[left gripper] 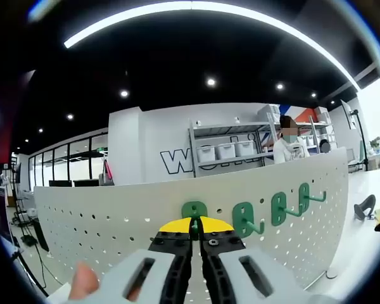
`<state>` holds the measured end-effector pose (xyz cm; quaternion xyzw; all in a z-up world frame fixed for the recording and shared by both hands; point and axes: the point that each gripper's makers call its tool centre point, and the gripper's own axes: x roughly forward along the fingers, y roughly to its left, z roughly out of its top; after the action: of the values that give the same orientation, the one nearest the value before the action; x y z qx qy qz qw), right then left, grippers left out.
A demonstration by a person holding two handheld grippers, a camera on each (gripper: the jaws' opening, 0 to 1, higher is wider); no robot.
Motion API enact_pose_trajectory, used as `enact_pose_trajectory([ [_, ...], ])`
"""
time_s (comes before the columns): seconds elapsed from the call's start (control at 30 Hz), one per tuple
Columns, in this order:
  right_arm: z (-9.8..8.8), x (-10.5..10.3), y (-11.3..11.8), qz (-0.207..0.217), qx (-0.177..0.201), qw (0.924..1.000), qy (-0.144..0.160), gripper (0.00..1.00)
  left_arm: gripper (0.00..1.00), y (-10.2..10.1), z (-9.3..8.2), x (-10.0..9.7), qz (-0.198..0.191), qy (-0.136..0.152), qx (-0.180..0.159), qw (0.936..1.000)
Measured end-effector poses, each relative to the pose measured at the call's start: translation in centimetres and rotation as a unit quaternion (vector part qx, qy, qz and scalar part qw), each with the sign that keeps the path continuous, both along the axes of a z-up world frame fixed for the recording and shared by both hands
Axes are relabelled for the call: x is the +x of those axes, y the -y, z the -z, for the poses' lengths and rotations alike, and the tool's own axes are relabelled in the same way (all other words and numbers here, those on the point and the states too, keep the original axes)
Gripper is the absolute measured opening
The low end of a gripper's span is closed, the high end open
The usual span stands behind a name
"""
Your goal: Insert the hook assembly into the mounting plate slot until the hook locks in place.
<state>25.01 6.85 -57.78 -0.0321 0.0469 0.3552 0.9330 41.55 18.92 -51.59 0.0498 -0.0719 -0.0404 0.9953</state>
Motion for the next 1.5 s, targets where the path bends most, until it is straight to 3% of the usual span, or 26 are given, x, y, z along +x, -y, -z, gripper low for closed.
enact_pose_trajectory([
  [1.5,0.7,0.4,0.3,0.001,-0.004,1.0000,-0.008,0.97,0.04,0.2,1.2,0.0,-0.003,0.000,0.012,0.9999],
])
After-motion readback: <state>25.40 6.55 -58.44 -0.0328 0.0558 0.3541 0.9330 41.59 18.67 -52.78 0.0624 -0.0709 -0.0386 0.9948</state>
